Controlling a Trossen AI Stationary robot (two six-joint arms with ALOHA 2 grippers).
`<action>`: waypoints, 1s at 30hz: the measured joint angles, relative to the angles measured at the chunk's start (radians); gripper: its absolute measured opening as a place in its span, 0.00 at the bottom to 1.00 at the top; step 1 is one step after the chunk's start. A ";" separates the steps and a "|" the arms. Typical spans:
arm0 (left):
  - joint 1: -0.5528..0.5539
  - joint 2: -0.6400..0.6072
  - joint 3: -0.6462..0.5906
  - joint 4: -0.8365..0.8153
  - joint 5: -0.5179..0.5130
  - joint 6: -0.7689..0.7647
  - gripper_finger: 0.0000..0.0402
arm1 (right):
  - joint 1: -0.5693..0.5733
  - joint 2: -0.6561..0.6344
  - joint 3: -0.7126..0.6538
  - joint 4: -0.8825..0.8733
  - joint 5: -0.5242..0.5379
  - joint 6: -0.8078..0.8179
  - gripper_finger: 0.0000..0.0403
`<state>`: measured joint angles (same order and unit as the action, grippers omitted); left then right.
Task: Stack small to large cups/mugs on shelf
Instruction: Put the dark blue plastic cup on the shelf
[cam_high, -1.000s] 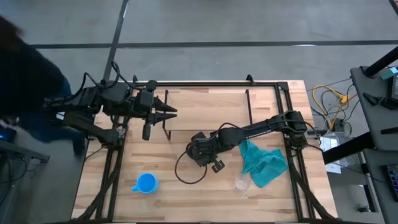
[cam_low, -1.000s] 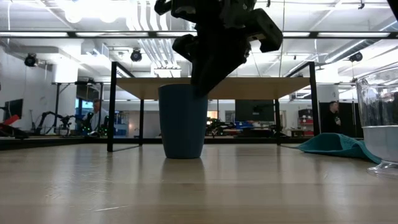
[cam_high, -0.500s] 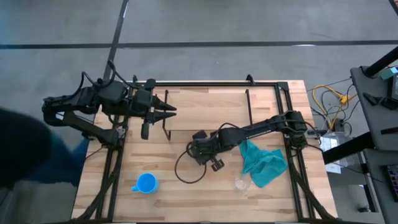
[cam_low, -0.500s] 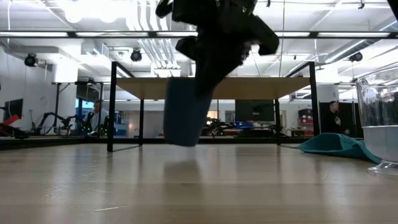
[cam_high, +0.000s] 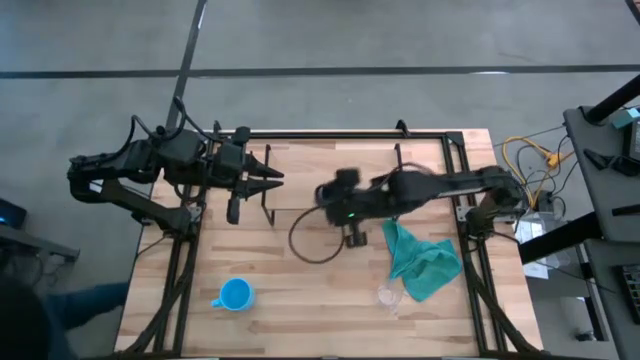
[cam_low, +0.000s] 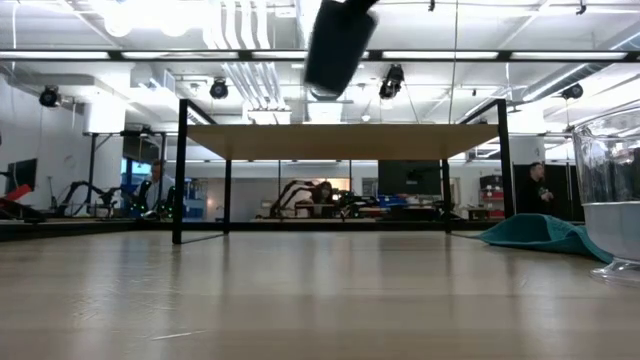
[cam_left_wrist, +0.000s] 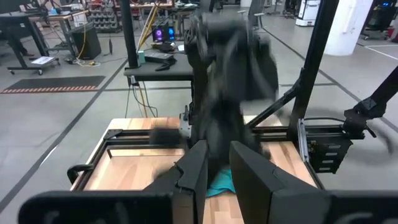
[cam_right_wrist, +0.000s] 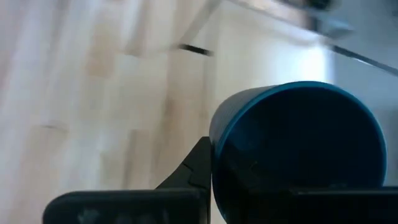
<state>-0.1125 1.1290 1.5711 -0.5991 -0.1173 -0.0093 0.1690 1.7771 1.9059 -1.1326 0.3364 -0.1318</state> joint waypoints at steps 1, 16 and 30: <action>0.000 0.000 0.000 0.000 0.000 0.000 0.14 | -0.003 -0.012 0.029 -0.035 0.030 0.018 0.02; 0.000 0.005 0.049 0.046 -0.003 -0.002 0.14 | -0.185 0.032 0.217 -0.095 -0.175 0.092 0.02; 0.000 0.000 0.123 0.006 -0.001 0.074 0.14 | -0.238 0.247 0.417 -0.054 -0.314 -0.124 0.02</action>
<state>-0.1127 1.1286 1.6941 -0.5929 -0.1179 0.0648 -0.0687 2.0245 2.3229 -1.1862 0.0228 -0.2559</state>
